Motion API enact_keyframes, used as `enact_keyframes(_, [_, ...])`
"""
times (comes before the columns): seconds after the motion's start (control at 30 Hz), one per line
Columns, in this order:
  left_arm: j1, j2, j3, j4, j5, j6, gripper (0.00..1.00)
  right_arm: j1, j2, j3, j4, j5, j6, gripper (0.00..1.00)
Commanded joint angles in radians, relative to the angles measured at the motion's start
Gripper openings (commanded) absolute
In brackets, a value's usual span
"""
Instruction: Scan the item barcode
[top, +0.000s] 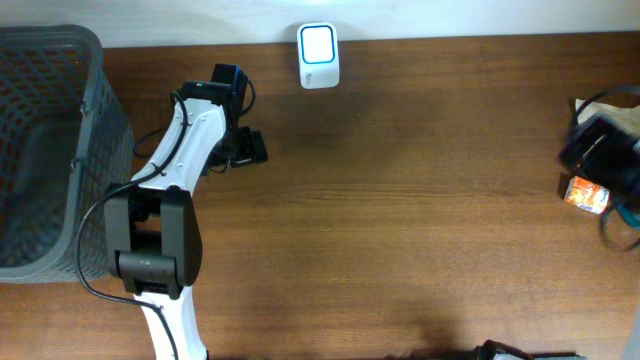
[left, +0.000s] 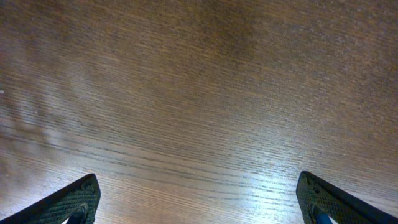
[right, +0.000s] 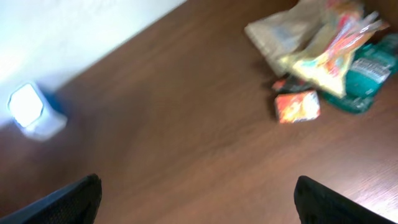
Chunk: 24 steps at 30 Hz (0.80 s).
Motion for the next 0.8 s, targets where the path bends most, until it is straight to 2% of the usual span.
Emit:
enact_keyframes(0.0, [0.0, -0.008, 0.011, -0.002, 0.011, 0.008, 0.99, 0.095, -0.156, -0.189, 0.016, -0.008, -0.015, 0.98])
enact_keyframes(0.13, [0.0, -0.008, 0.011, -0.002, 0.011, 0.008, 0.99, 0.159, -0.245, -0.354, -0.083, -0.053, -0.014, 0.99])
enact_keyframes(0.3, [0.0, -0.008, 0.011, -0.002, 0.01, 0.008, 0.99, 0.167, -0.232, -0.462, -0.157, -0.052, -0.012, 0.98])
enact_keyframes(0.77, [0.0, -0.008, 0.011, -0.002, 0.011, 0.008, 0.99, 0.167, -0.018, -0.472, -0.251, -0.076, -0.016, 0.99])
